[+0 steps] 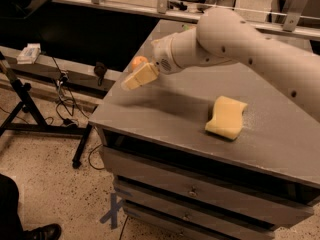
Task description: Move orange near green rice chip bag
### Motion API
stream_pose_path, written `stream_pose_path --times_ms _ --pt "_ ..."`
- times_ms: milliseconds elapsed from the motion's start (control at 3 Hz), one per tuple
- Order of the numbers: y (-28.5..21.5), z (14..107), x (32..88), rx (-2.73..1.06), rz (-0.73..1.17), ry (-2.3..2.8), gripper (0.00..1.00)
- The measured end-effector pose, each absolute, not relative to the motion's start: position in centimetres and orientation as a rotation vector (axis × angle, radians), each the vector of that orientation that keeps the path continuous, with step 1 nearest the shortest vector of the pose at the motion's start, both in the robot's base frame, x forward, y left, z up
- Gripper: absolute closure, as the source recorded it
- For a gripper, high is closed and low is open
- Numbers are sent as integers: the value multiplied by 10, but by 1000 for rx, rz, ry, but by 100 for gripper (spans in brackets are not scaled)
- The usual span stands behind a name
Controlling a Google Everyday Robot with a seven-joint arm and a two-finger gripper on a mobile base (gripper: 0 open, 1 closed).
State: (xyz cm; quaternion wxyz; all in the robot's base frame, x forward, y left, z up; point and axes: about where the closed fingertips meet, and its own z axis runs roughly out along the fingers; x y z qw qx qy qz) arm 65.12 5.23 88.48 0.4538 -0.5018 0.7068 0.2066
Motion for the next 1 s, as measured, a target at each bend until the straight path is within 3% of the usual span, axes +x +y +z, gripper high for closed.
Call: stream_pose_path --times_ms 333,1000 --pt "66 875 674 -1213 507 1721 0" --pt "65 865 695 -1171 492 1705 40"
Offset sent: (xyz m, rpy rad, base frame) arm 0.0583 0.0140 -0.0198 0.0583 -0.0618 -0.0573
